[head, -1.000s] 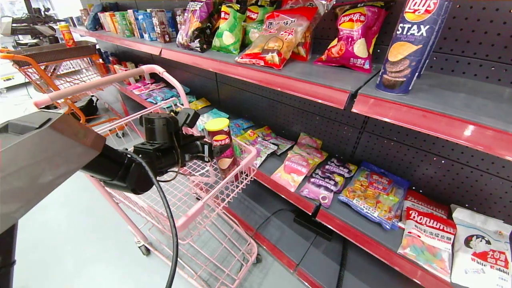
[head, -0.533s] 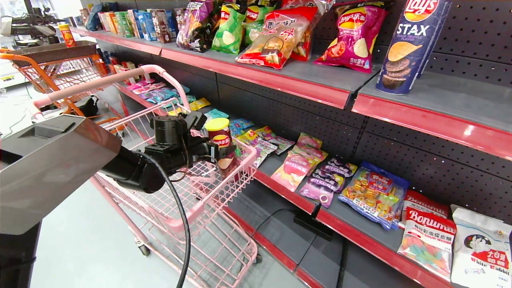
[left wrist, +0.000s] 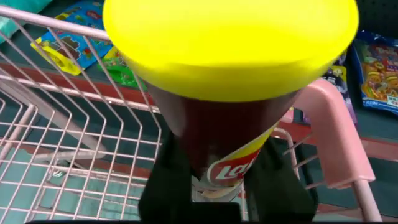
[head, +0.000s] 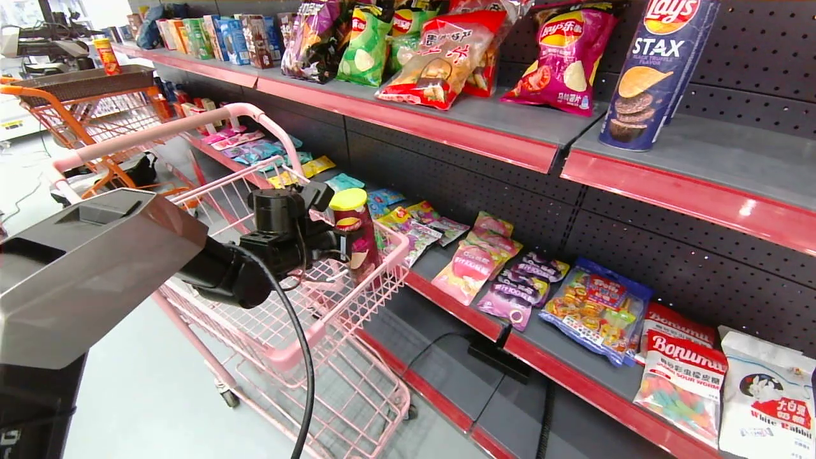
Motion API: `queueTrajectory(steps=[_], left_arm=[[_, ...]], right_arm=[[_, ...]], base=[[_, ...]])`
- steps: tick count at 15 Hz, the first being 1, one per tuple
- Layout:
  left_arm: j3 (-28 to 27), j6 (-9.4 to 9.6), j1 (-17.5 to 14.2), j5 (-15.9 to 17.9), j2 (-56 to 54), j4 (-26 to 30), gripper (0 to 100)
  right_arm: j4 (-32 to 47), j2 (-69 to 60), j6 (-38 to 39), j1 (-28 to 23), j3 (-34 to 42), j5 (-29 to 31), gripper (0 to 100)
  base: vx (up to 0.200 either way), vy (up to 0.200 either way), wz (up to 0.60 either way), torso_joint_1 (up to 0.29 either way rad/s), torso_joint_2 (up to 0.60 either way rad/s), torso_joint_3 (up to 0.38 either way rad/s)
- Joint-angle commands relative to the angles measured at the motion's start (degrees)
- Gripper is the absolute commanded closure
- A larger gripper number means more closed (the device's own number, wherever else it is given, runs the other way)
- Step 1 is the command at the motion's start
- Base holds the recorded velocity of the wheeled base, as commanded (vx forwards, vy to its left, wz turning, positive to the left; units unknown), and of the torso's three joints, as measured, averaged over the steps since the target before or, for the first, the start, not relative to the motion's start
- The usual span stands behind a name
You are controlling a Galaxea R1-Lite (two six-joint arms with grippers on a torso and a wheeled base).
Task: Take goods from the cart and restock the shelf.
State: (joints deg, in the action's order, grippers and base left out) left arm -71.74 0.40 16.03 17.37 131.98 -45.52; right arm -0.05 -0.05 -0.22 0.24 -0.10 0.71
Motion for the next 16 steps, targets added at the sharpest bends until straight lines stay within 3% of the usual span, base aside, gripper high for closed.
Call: queueTrajectory(steps=[1,3,6,10,13,16], left_arm=[[0.2,-0.14,0.0,-0.2,-2.7,0.3,100],[1.7,-0.49,-0.2,-0.8,-6.8,1.3,100],[9.4,-0.58,-2.1,-0.9,-21.9,5.6,100],[18.7,-0.67,-4.6,-2.1,-38.2,7.4,100],[23.1,-0.84,-5.9,-3.3,-55.8,17.7,100],[29.9,-0.84,-8.1,-3.4,-69.0,22.7,100]], right_arm=[[0.0,0.0,0.0,0.0,0.0,0.0,0],[0.0,0.0,0.0,0.0,0.0,0.0,0],[0.0,0.0,0.0,0.0,0.0,0.0,0],[0.0,0.0,0.0,0.0,0.0,0.0,0],[0.0,0.0,0.0,0.0,0.0,0.0,0],[0.0,0.0,0.0,0.0,0.0,0.0,0]], base=[[0.000,0.000,0.00,0.000,0.00,0.000],[0.000,0.000,0.00,0.000,0.00,0.000],[0.000,0.000,0.00,0.000,0.00,0.000],[0.000,0.000,0.00,0.000,0.00,0.000],[0.000,0.000,0.00,0.000,0.00,0.000],[0.000,0.000,0.00,0.000,0.00,0.000]])
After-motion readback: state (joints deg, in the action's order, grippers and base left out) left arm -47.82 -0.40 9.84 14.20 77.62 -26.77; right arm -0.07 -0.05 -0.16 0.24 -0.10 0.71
